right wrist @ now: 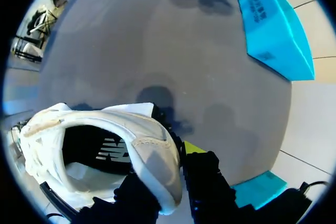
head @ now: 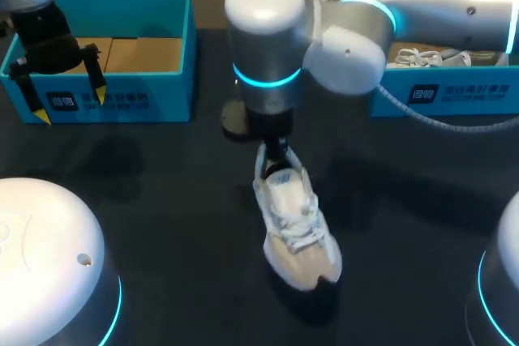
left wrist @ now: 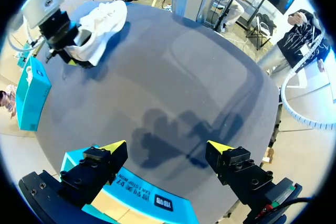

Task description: Take the shoe out of the shoebox, open the shoe tongue, remove and reinsert the insole, then place the shoe into the shoebox

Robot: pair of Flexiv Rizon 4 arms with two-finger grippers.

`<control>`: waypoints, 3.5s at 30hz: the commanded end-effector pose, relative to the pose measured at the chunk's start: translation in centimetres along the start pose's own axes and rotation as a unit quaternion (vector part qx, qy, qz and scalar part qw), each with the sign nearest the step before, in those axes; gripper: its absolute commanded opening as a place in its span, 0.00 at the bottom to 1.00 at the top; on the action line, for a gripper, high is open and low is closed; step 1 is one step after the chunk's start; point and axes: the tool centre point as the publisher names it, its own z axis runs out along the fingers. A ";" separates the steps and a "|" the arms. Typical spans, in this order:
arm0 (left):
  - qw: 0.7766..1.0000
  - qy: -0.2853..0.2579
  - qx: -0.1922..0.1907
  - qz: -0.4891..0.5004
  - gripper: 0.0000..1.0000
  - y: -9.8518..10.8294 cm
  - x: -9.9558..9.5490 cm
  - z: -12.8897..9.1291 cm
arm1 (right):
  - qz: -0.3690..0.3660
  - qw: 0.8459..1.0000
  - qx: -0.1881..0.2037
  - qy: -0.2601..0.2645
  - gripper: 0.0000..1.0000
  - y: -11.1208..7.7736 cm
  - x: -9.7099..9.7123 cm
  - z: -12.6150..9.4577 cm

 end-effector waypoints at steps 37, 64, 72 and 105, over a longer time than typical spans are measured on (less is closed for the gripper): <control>1.000 0.000 -0.002 0.000 1.00 -0.1 0.1 0.0 | -0.011 0.999 0.013 -0.033 0.00 -6.9 -6.8 -11.7; 0.999 -0.004 0.009 -0.050 1.00 0.6 0.3 -0.6 | -0.007 0.998 0.042 -0.047 0.00 -21.7 -22.2 -15.8; 0.963 -0.016 0.031 -0.266 1.00 2.5 2.1 -2.4 | 0.011 0.998 0.041 -0.045 0.00 -24.9 -25.0 -15.7; 0.708 -0.033 -0.019 -0.705 1.00 5.4 5.6 -3.9 | 0.078 0.996 0.020 -0.040 0.00 -29.9 -27.4 -15.4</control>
